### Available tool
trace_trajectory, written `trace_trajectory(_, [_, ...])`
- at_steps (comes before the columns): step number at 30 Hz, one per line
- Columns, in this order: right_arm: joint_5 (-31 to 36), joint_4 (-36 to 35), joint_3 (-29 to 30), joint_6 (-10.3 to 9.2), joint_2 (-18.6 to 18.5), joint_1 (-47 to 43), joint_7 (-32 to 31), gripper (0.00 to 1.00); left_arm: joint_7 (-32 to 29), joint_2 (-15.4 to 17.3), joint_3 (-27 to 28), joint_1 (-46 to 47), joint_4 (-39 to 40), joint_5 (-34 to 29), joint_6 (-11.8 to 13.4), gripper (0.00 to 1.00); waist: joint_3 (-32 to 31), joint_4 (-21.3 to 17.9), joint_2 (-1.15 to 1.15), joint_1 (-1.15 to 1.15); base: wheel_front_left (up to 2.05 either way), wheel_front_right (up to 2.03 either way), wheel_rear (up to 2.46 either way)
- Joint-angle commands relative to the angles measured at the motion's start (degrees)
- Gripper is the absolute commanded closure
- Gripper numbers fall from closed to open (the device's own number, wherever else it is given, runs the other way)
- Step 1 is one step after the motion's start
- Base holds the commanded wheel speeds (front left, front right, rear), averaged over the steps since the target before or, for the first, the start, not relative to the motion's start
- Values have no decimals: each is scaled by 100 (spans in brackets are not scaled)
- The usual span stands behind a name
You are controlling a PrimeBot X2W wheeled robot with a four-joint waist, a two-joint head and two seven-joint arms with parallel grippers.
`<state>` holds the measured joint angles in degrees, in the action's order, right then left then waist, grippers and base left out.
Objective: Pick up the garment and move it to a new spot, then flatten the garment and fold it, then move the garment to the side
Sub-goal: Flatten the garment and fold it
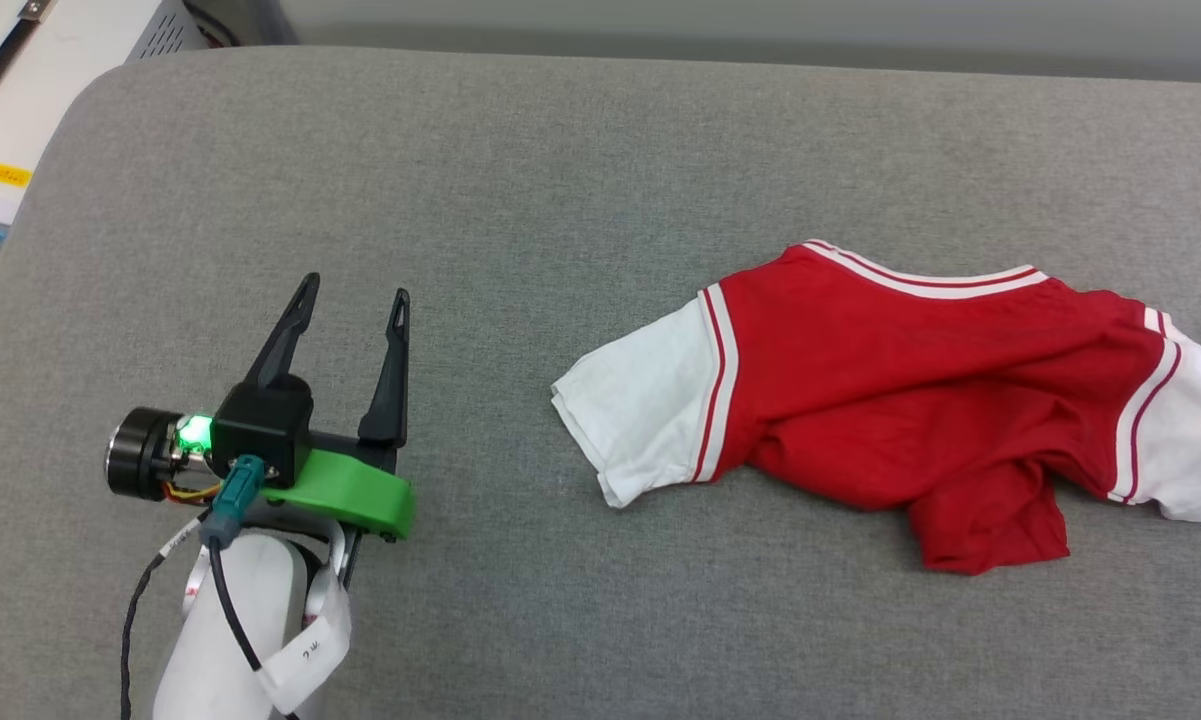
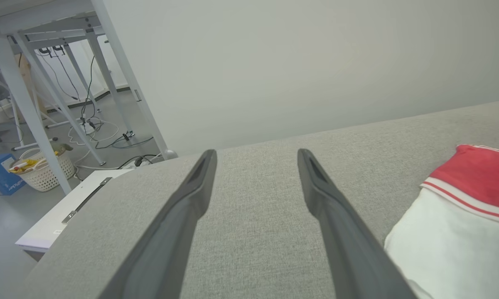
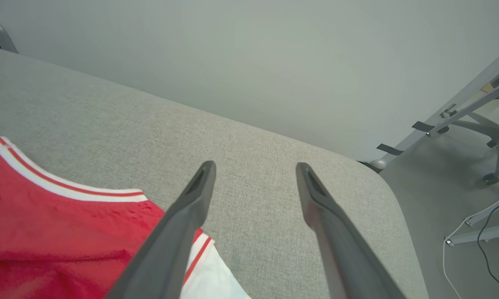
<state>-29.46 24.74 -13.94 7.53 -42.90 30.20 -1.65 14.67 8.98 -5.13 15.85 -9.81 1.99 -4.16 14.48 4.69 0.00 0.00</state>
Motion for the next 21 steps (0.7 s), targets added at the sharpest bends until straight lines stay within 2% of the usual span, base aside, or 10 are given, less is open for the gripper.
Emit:
trace_trajectory(1, [195, -172, 164, -4, 200, -97, 210, 0, 33, 100, -34, 193, -24, 23, -80, 0, -148, -155, 0, 0, 0, 0, 0])
trace_trajectory(6, [875, -906, 853, -4, 900, -609, 701, 0, 33, 431, -333, 763, -211, 191, -279, 0, -236, -279, 0, 0, 0, 0, 0])
trace_trajectory(10, [1251, -1501, 1206, -4, 1531, -1118, 751, 0, -89, 772, -800, 1375, -438, 406, -325, 0, -245, -349, 0, 0, 0, 0, 0])
trace_trajectory(12, [1396, -1800, 1288, -4, 1792, -1370, 715, 0, -290, 965, -1202, 1722, -529, 687, -329, 0, -248, -379, 0, 0, 0, 0, 0])
trace_trajectory(17, [1610, -2283, 1331, -4, 2189, -1850, 540, 0, -1399, 1478, -2237, 2530, -812, 1760, -331, 0, -240, -484, 0, 0, 0, 0, 0])
trace_trajectory(21, [1645, -2326, 1316, -4, 2281, -2015, 480, 0, -2379, 1676, -2855, 3015, -958, 2898, -332, 0, -211, -555, 0, 0, 0, 0, 0])
